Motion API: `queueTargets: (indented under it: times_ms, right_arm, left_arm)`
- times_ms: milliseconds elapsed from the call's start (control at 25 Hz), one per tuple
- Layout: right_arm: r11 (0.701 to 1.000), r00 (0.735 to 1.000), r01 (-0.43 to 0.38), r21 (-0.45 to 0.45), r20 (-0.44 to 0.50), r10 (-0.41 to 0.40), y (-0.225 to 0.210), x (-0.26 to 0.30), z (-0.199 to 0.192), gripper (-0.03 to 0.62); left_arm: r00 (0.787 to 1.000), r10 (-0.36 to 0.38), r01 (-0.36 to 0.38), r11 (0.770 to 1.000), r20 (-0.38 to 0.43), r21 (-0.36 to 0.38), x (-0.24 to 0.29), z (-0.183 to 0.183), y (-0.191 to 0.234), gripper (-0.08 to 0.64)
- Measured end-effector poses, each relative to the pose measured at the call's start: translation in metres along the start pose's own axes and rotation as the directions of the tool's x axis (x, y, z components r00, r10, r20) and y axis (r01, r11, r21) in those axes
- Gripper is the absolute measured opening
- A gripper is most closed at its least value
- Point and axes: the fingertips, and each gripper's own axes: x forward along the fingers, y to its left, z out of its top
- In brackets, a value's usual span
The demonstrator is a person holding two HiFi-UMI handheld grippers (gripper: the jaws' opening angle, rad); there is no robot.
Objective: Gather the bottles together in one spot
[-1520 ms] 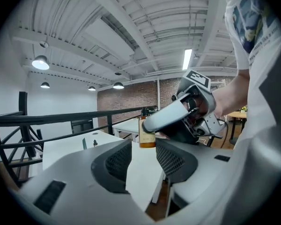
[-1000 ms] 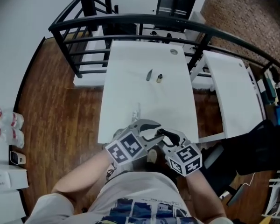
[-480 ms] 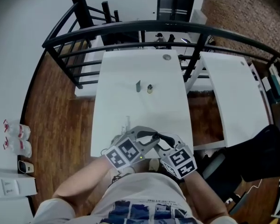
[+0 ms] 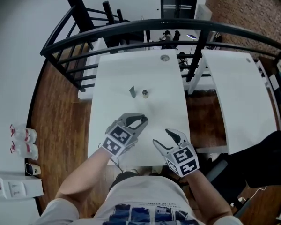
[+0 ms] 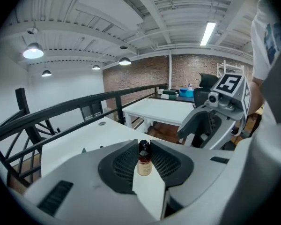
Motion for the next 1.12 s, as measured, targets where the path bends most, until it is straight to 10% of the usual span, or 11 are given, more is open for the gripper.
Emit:
queueTargets:
  times_ms: [1120]
  right_arm:
    - [0.992, 0.995, 0.067, 0.104, -0.087, -0.058, -0.084, -0.036, -0.047, 0.308]
  left_arm:
    - [0.956, 0.287, -0.293, 0.93, -0.061, -0.223, 0.147, -0.07, 0.125, 0.084]
